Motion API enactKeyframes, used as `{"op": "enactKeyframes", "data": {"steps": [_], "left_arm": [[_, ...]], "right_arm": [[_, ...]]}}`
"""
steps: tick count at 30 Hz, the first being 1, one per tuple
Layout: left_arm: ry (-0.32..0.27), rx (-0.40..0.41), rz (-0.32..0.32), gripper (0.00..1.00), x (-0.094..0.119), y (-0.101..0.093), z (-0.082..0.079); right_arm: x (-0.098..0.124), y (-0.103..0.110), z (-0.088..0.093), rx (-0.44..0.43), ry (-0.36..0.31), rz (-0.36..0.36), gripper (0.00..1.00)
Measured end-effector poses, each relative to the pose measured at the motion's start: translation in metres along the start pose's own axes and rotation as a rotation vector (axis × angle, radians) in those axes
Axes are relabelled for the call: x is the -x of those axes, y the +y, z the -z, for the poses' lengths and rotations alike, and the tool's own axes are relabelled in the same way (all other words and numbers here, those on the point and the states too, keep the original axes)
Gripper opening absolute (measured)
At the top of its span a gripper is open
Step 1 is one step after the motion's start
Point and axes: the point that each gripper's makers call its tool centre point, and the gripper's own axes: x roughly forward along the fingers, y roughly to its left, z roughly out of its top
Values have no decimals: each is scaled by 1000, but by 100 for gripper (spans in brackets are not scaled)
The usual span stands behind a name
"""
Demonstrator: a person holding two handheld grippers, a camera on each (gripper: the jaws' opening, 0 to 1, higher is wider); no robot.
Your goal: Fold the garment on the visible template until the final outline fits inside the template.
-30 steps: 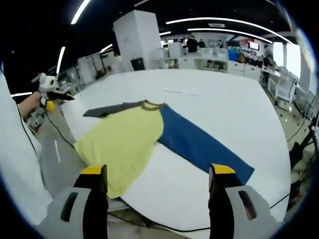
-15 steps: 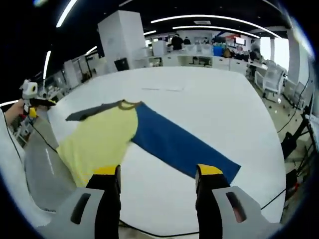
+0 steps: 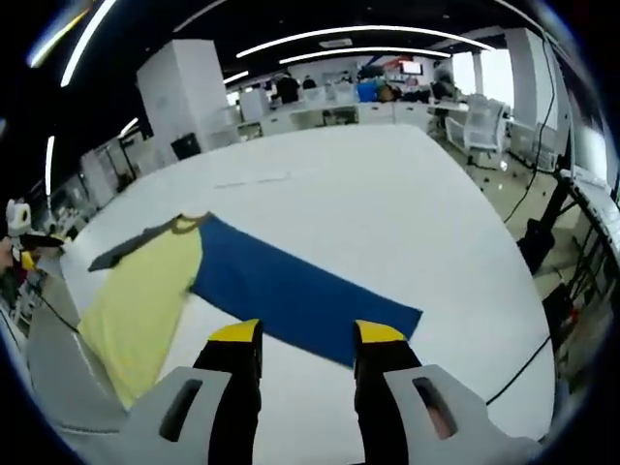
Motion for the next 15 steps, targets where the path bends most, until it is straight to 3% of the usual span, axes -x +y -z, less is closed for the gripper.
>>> {"op": "enactKeyframes", "data": {"steps": [7,15], "left_arm": [[17,5,-6,98,-5,2,3],[34,16,-17,97,-8,5,5]], "right_arm": [[-12,-15,5,40,23,25,38],[-26,-38,6,35,42,62,45]]}}
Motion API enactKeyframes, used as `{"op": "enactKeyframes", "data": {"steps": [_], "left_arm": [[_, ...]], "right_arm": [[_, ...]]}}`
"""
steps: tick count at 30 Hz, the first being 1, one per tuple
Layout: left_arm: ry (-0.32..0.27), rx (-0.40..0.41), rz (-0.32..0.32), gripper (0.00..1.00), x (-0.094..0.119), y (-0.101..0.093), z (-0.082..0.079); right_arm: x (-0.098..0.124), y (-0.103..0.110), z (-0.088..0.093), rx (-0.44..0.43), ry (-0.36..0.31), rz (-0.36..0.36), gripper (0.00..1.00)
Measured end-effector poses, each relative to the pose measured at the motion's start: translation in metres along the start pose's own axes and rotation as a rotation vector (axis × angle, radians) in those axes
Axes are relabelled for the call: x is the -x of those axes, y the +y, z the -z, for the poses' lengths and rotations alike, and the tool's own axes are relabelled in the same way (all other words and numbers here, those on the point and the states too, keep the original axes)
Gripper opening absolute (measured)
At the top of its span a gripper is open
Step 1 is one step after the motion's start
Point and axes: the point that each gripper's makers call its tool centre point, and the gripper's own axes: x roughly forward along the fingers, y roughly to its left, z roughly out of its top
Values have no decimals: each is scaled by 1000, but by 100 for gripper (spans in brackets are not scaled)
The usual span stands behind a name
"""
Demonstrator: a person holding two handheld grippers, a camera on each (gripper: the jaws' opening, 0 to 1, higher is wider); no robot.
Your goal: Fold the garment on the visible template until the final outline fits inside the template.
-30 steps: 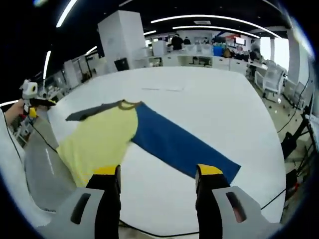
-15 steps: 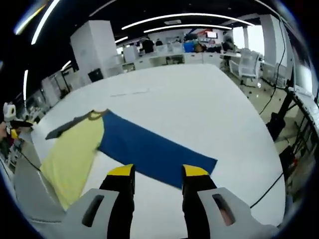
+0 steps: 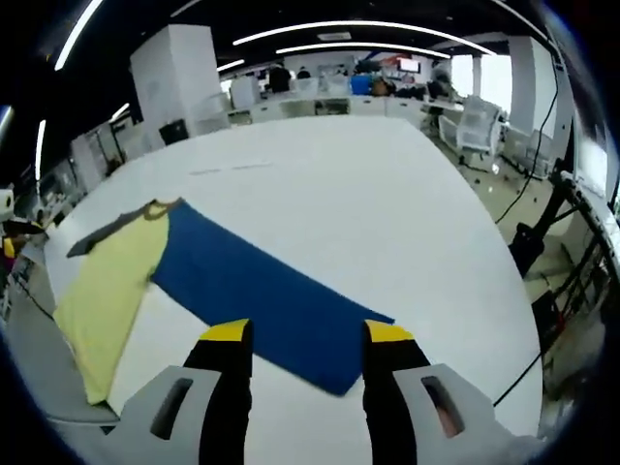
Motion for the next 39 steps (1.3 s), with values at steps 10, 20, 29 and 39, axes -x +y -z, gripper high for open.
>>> {"op": "enactKeyframes", "data": {"steps": [10,20,29,39], "left_arm": [[7,8,-10,97,-2,2,1],[24,21,-13,97,-7,2,7],[19,22,-16,95,-9,5,1],[23,25,-22,96,-9,7,2]], "right_arm": [[-17,-33,13,-98,48,57,32],[-27,-55,26,-101,95,112,22],[-35,-64,28,-99,114,125,17],[-38,-64,30,-102,127,132,12]]}}
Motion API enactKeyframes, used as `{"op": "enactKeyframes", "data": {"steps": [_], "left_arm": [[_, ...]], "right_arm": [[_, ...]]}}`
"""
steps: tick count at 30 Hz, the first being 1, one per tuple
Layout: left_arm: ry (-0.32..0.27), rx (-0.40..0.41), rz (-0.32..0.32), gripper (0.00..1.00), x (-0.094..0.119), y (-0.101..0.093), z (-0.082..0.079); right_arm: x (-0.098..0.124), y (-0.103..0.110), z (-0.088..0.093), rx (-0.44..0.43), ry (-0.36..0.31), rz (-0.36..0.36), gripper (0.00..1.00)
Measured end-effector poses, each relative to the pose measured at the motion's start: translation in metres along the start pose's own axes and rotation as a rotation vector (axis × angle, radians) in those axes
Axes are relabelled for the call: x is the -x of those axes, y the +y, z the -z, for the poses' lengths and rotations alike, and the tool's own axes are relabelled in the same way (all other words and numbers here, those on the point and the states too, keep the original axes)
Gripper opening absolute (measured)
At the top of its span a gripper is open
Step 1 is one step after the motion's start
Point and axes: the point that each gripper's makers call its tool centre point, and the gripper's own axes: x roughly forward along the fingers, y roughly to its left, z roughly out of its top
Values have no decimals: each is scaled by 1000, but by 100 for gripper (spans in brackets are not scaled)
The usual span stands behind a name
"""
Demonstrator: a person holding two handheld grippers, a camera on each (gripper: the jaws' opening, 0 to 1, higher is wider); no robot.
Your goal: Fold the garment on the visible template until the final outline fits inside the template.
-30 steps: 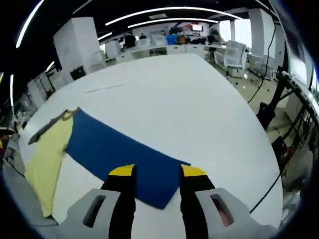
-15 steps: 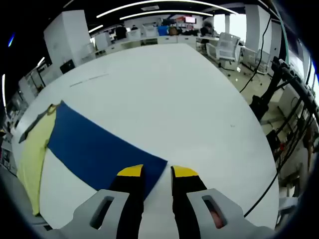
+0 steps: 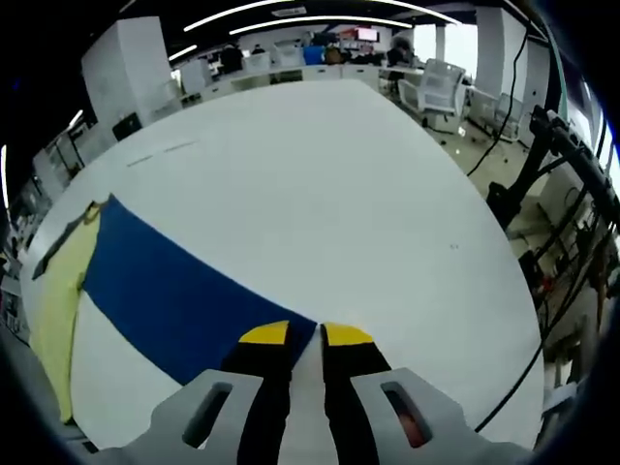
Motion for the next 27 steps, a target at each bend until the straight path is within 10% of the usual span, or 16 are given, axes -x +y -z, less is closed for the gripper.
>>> {"op": "enactKeyframes", "data": {"steps": [27], "left_arm": [[-16,-3,-4,94,3,5,-4]], "right_arm": [[10,8,-22,16,-5,-25,2]]}}
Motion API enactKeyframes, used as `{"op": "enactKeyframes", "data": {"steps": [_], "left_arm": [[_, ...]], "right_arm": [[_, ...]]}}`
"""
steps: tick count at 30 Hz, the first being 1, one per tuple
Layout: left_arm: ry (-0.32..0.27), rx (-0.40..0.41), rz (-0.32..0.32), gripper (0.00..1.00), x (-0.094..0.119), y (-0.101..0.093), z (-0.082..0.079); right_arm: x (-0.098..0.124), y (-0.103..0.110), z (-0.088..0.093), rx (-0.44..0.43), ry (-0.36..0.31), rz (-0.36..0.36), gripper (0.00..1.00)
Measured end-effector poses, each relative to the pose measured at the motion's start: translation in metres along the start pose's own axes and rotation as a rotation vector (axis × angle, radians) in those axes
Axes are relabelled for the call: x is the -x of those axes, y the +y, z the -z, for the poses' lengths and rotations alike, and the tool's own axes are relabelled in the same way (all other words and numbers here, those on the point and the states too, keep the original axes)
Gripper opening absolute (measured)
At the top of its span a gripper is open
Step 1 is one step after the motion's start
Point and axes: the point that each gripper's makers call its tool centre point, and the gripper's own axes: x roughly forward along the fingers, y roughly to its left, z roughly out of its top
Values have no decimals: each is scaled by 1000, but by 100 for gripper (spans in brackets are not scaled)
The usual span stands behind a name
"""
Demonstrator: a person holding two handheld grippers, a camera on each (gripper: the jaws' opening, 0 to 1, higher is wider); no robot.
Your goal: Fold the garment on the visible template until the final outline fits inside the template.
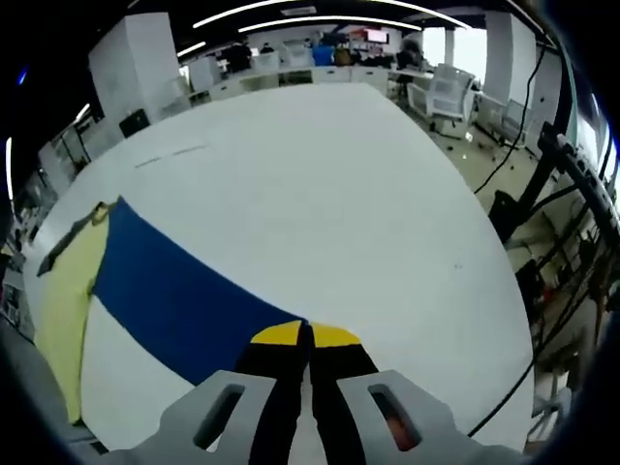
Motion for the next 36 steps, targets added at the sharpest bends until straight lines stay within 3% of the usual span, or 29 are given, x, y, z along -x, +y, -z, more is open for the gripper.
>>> {"op": "enactKeyframes", "data": {"steps": [9,15,24,31,33,36], "left_arm": [[-31,-9,4,95,9,-2,-2],[-46,-13,2,94,15,-2,-1],[-76,-5,-1,93,20,-3,4],[-100,12,-4,93,26,-2,10],[-106,16,-4,93,28,-2,11],[-120,23,-5,93,31,-1,13]], "right_arm": [[4,4,-12,-12,-24,-23,2],[22,14,-29,-31,-58,-42,2],[34,8,-62,-68,-129,-53,2],[39,8,-89,9,-134,-48,2],[45,18,-90,32,-131,-40,2],[49,17,-97,52,-127,-30,2]]}}
